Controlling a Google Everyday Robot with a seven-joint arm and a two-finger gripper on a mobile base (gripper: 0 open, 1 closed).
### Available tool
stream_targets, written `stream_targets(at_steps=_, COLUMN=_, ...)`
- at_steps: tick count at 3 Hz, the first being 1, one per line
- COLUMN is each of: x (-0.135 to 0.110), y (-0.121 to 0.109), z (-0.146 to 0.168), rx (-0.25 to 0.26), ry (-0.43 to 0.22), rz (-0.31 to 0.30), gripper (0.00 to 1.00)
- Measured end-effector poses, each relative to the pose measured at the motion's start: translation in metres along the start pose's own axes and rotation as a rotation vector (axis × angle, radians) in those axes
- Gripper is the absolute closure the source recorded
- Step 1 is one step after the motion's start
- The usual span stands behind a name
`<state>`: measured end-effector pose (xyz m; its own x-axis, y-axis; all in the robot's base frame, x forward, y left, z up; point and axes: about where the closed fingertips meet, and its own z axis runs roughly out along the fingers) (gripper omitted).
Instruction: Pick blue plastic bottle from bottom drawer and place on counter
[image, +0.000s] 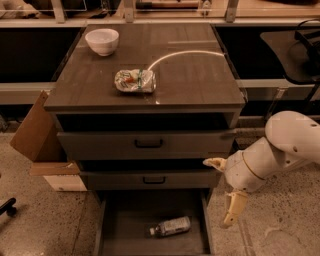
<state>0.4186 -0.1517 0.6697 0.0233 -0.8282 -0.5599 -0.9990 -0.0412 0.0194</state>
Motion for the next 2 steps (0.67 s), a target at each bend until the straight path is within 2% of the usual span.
stream_targets(at_steps=1, x=0.000, y=0.000, z=0.000, rx=0.000, ry=0.000, rz=0.000, gripper=0.00)
stream_targets(at_steps=2, x=0.022, y=-0.008, z=0.026, rx=-0.013, ry=0.035, rz=-0.014, gripper=0.00)
